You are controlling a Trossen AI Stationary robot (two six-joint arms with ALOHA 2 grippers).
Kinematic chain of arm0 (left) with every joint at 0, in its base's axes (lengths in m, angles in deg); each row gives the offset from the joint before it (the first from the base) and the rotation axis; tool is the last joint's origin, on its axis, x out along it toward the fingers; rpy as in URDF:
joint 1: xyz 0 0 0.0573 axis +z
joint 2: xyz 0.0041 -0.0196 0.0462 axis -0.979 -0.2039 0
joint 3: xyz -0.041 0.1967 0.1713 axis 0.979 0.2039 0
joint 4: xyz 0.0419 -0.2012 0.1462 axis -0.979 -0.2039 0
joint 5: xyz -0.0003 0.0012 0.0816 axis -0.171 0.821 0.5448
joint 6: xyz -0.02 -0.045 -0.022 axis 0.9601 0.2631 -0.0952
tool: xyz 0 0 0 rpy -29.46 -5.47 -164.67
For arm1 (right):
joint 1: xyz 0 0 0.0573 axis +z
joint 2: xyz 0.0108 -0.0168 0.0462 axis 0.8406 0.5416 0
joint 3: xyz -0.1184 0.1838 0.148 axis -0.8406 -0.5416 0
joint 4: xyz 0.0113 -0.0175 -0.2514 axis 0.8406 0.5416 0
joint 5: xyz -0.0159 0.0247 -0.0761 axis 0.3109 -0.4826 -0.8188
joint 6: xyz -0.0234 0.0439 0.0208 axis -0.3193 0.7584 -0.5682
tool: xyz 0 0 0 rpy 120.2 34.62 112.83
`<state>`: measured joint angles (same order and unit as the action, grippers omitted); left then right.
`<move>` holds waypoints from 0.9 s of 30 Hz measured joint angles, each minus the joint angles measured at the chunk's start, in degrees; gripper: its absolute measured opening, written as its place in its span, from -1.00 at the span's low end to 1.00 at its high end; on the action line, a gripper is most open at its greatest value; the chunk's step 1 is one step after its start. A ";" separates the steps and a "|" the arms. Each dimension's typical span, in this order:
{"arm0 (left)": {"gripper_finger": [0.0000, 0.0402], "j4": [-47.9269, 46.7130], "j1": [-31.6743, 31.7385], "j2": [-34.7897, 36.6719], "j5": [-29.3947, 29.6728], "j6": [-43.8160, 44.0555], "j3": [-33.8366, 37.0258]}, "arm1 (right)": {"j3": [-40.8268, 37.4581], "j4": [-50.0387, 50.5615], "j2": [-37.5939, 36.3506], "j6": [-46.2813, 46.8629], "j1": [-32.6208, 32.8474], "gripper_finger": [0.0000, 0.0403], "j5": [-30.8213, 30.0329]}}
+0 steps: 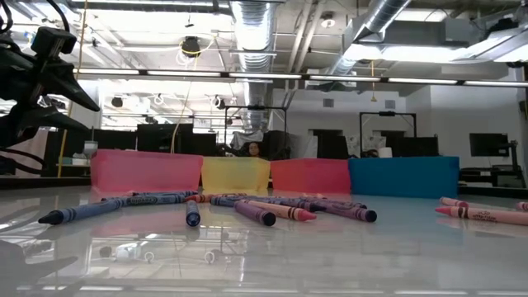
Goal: Sort crayons
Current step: Put the violet crayon into the pink bin
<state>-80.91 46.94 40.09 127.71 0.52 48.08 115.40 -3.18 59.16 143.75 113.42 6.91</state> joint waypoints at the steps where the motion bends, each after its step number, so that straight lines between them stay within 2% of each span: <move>1: -0.18 0.01 -0.01 0.02 0.02 0.01 0.00 | 0.60 -0.61 0.00 -0.46 -0.48 -0.98 -0.56; 10: -0.18 0.02 -0.01 0.02 0.10 0.45 0.00 | 5.32 -0.55 -0.09 -5.82 -6.40 -0.99 -4.21; 14: -0.18 0.02 -0.01 0.01 0.08 0.46 0.00 | 7.13 0.01 -0.09 -8.39 -11.13 -0.99 -8.55; 18: -0.18 0.02 0.00 0.01 -1.12 0.49 0.00 | 9.36 -1.24 -0.11 -11.12 -17.66 -1.00 -14.58; 22: -0.18 0.02 0.00 0.00 -6.36 0.43 0.00 | 11.35 -8.20 -0.13 -17.59 -26.54 -1.00 -21.78; 27: -0.18 0.02 0.00 0.02 -8.70 -2.28 0.00 | 12.84 -20.96 -0.17 -30.97 -39.06 -1.00 -22.85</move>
<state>-80.90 46.95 40.10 119.01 -1.76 48.08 128.24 -24.13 58.98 112.78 74.36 -15.94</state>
